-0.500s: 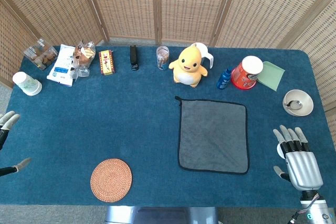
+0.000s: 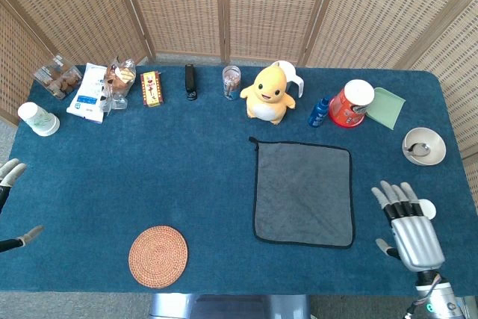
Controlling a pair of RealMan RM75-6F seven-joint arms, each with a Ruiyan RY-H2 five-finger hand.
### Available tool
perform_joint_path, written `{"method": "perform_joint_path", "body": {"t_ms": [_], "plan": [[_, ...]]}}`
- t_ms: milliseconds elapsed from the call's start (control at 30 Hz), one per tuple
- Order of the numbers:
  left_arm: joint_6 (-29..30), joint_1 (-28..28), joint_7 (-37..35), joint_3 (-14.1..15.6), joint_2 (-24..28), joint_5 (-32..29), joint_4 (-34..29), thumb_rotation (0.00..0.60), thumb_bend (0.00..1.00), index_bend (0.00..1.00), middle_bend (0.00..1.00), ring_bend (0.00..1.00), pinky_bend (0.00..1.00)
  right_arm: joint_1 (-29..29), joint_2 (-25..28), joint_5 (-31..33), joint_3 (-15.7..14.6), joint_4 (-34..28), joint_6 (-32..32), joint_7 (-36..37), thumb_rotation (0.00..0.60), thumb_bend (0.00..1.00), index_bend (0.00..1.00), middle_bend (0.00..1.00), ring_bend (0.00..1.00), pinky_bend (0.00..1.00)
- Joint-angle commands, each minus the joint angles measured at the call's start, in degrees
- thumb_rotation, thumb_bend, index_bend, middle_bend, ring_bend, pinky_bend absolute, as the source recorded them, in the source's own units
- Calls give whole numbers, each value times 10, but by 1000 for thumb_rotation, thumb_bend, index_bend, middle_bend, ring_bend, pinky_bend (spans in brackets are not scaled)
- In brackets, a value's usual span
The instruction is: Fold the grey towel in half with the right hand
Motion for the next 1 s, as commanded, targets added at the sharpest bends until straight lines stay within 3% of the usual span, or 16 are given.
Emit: {"method": "perform_joint_path", "body": {"t_ms": [33, 367, 1000], "plan": [[-3, 0, 3, 0, 0, -4, -2, 600, 0, 0, 0, 0, 0, 11, -17, -13, -6, 1, -15, 3, 600, 0, 96, 0, 0, 0], [-10, -2, 14, -5, -3, -21, -5, 600, 0, 0, 0, 0, 0, 57, -50, -20, 0, 27, -77, -19, 600, 0, 94, 0, 0, 0], [-25, -9, 33, -8, -10, -35, -12, 600, 0, 0, 0, 0, 0, 110, -71, -64, -11, 79, -110, 26, 600, 0, 105, 0, 0, 0]]}}
